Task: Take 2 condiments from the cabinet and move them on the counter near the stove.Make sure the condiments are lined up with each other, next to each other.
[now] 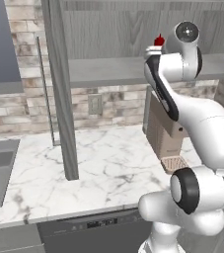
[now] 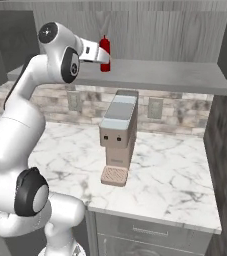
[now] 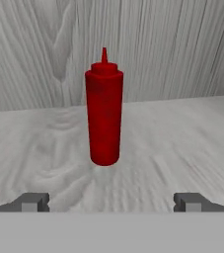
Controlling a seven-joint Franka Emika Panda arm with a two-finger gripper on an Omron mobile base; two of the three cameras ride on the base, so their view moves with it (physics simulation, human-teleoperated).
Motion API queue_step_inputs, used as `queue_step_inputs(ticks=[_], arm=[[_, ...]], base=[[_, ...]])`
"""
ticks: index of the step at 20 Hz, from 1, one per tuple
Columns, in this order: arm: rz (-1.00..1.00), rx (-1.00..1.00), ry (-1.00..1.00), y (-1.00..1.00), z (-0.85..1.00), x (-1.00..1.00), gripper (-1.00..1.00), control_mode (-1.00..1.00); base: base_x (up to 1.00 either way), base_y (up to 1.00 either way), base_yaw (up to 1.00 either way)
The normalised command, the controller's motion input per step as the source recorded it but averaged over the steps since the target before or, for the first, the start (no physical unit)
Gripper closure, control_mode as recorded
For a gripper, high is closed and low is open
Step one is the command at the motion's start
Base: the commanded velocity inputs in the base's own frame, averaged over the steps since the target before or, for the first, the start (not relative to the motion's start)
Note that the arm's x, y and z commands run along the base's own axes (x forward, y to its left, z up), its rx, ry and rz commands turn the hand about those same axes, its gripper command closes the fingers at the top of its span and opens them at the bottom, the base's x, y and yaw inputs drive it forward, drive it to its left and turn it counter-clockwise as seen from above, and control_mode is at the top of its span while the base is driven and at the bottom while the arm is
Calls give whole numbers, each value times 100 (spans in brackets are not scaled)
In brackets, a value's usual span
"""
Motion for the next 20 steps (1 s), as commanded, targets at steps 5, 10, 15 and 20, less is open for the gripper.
queue_step_inputs(ticks=[5, 10, 15, 20], arm=[[0, 0, 0, 0, 0, 29, -100, -100], [0, 0, 0, 0, -3, 25, -100, -100], [0, 0, 0, 0, -7, 24, -100, -100], [0, 0, 0, -1, -1, 23, -100, -100]], base=[[0, 0, 0], [0, 0, 0], [0, 0, 0], [0, 0, 0]])
